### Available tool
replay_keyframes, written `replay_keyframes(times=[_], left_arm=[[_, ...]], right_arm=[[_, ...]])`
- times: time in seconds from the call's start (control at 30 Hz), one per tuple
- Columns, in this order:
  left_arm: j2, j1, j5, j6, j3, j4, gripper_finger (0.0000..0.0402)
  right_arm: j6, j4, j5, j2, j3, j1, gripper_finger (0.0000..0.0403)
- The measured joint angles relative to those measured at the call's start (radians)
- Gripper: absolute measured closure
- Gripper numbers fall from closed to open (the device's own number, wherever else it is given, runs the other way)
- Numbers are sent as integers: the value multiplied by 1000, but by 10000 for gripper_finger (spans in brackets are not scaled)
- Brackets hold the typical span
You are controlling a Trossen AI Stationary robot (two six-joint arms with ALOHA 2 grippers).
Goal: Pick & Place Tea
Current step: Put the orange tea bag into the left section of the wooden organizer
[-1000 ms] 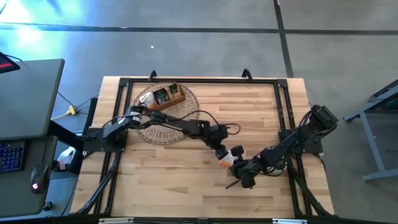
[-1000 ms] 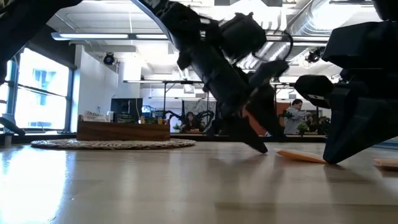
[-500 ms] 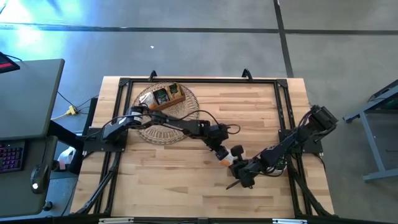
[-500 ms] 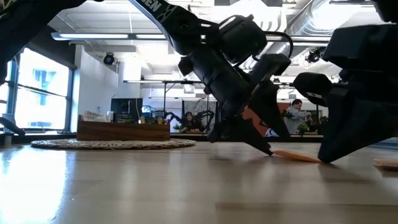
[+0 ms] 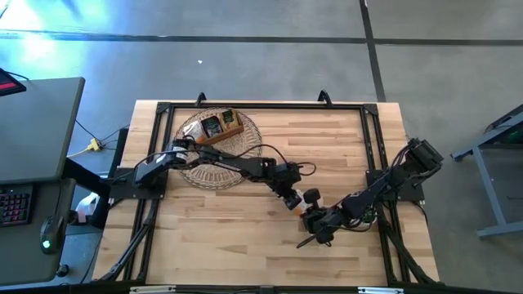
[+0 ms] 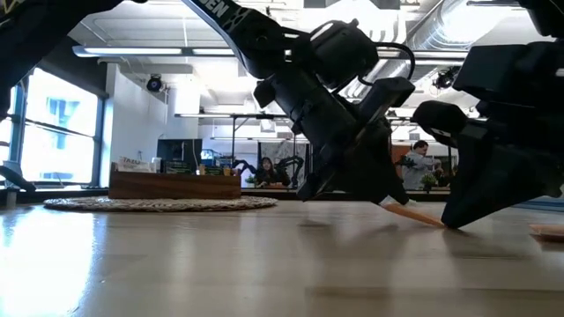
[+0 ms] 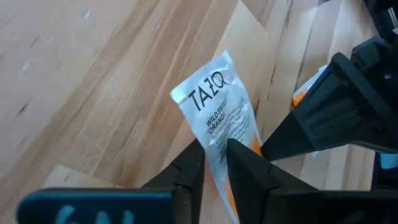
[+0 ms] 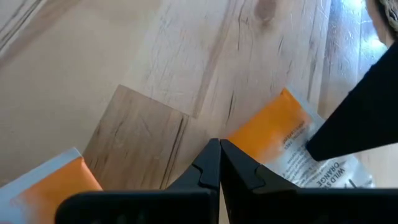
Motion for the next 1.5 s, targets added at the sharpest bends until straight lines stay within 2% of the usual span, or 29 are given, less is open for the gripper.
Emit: replay_keyframes(times=[0.23, 0.3, 0.5, 0.6, 0.7, 0.83, 1.0, 1.13, 1.2, 1.3, 1.37, 1.5], left_arm=[[0, 5, 0, 15, 0, -1, 393], [-1, 5, -14, 23, 0, -1, 397], [-75, -1, -84, 54, 5, -33, 400], [-127, -8, -138, 73, -2, -133, 400], [-196, -19, -273, 80, 2, -251, 400], [-321, -59, -566, 57, 5, -463, 401], [-480, -136, -832, -94, 2, -777, 401], [-612, -220, -1056, -306, 3, -1051, 401], [-657, -251, -1128, -431, -4, -1185, 401], [-716, -272, -1180, -600, -55, -1317, 401], [-764, -270, -1152, -690, -128, -1373, 401], [-855, -218, -1128, -791, -331, -1351, 401]], right_arm=[[-1, 10, -8, -12, 0, 9, 399], [-4, 2, -12, -33, 0, 19, 396], [-7, -43, -40, -189, -3, 37, 398], [-9, -95, -44, -287, -2, 36, 400], [-43, -136, -96, -394, -3, 35, 398], [-81, -184, -129, -520, -2, 36, 393], [-93, -241, -120, -644, -1, 35, 392], [-78, -301, -116, -708, -1, 35, 398], [-78, -320, -108, -726, 0, 35, 400], [-99, -340, -74, -744, 0, 35, 400], [-109, -348, -50, -751, 0, 35, 398], [-111, -351, -24, -750, 0, 35, 393]])
